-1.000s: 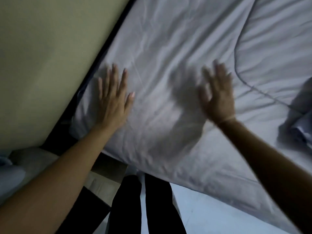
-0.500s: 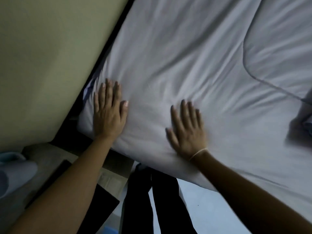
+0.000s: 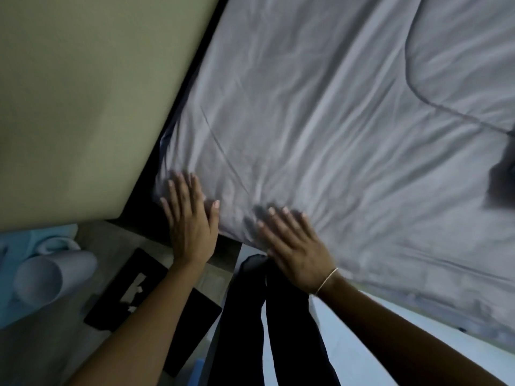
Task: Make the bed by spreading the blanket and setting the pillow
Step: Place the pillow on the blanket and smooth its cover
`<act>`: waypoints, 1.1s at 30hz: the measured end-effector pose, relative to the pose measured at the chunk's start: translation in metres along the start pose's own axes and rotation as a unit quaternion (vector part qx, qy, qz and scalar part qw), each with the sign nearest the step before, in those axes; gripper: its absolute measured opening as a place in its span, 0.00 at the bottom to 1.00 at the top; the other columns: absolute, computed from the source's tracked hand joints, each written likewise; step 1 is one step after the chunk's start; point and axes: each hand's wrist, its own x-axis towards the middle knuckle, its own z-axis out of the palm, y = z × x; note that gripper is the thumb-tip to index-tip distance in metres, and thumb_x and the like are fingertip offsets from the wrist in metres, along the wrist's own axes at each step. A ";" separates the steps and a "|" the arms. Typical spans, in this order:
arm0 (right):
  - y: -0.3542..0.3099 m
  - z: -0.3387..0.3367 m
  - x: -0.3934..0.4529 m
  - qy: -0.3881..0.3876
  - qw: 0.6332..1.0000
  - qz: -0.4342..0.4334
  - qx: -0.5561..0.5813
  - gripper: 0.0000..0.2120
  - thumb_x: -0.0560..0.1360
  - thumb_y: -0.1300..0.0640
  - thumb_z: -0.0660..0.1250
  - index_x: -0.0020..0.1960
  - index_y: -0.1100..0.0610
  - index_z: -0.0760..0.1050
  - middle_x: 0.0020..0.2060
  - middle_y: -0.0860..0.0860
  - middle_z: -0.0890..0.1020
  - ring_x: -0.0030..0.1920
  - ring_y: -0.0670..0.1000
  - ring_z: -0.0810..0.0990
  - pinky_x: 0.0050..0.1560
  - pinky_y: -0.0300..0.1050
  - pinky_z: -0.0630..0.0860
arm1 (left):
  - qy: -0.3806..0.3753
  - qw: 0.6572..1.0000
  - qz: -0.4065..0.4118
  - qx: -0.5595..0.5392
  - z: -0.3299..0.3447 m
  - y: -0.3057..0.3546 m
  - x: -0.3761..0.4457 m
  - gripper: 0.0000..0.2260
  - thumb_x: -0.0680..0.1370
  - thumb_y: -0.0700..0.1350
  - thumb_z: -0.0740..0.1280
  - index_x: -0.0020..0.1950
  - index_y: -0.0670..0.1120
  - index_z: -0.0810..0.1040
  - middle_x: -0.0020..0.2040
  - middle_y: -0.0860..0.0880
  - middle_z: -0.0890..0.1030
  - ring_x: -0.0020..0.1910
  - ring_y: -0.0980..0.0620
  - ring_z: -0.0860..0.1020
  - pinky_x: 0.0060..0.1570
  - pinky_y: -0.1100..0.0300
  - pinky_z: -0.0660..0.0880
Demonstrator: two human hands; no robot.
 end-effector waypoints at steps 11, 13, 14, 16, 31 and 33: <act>-0.001 0.014 -0.033 -0.102 0.982 0.145 -0.061 0.30 0.78 0.42 0.57 0.77 0.47 0.55 0.77 0.54 0.55 0.76 0.66 0.51 0.69 0.72 0.52 | -0.085 0.996 0.012 0.028 0.010 0.002 -0.005 0.31 0.80 0.61 0.45 0.78 0.46 0.48 0.78 0.40 0.50 0.76 0.38 0.48 0.69 0.32 0.52; -0.015 0.009 -0.043 -0.148 0.978 0.144 -0.038 0.32 0.76 0.41 0.59 0.77 0.46 0.55 0.77 0.53 0.56 0.76 0.65 0.52 0.69 0.70 0.53 | -0.120 0.992 0.022 0.036 0.001 0.001 -0.022 0.32 0.80 0.61 0.46 0.78 0.43 0.52 0.77 0.37 0.53 0.75 0.35 0.53 0.69 0.34 0.59; -0.021 0.006 -0.045 -0.178 0.973 0.145 -0.024 0.32 0.75 0.39 0.59 0.76 0.45 0.55 0.77 0.52 0.57 0.76 0.64 0.53 0.69 0.69 0.54 | -0.143 0.989 0.024 0.039 -0.002 0.000 -0.029 0.32 0.80 0.61 0.47 0.77 0.42 0.55 0.76 0.36 0.55 0.74 0.34 0.55 0.67 0.35 0.62; -0.027 -0.014 -0.045 -0.235 0.961 0.148 0.011 0.30 0.75 0.38 0.56 0.76 0.43 0.57 0.77 0.51 0.57 0.76 0.61 0.55 0.69 0.67 0.57 | -0.188 0.981 0.034 0.038 -0.017 0.005 -0.041 0.32 0.79 0.61 0.54 0.76 0.42 0.58 0.76 0.35 0.57 0.73 0.34 0.59 0.63 0.33 0.65; -0.003 -0.265 -0.109 -0.112 0.894 0.429 0.062 0.26 0.80 0.43 0.54 0.76 0.45 0.53 0.78 0.52 0.52 0.77 0.57 0.50 0.74 0.56 0.55 | -0.123 0.979 0.164 -0.016 -0.242 0.156 -0.049 0.23 0.81 0.45 0.56 0.76 0.45 0.57 0.78 0.43 0.52 0.67 0.42 0.68 0.61 0.52 0.70; 0.007 -0.294 -0.128 -0.078 0.881 0.463 0.060 0.26 0.80 0.44 0.55 0.76 0.45 0.54 0.78 0.52 0.53 0.77 0.57 0.51 0.74 0.56 0.56 | -0.112 0.971 0.208 -0.018 -0.261 0.189 -0.054 0.23 0.81 0.44 0.55 0.76 0.45 0.57 0.78 0.43 0.52 0.67 0.42 0.68 0.61 0.51 0.70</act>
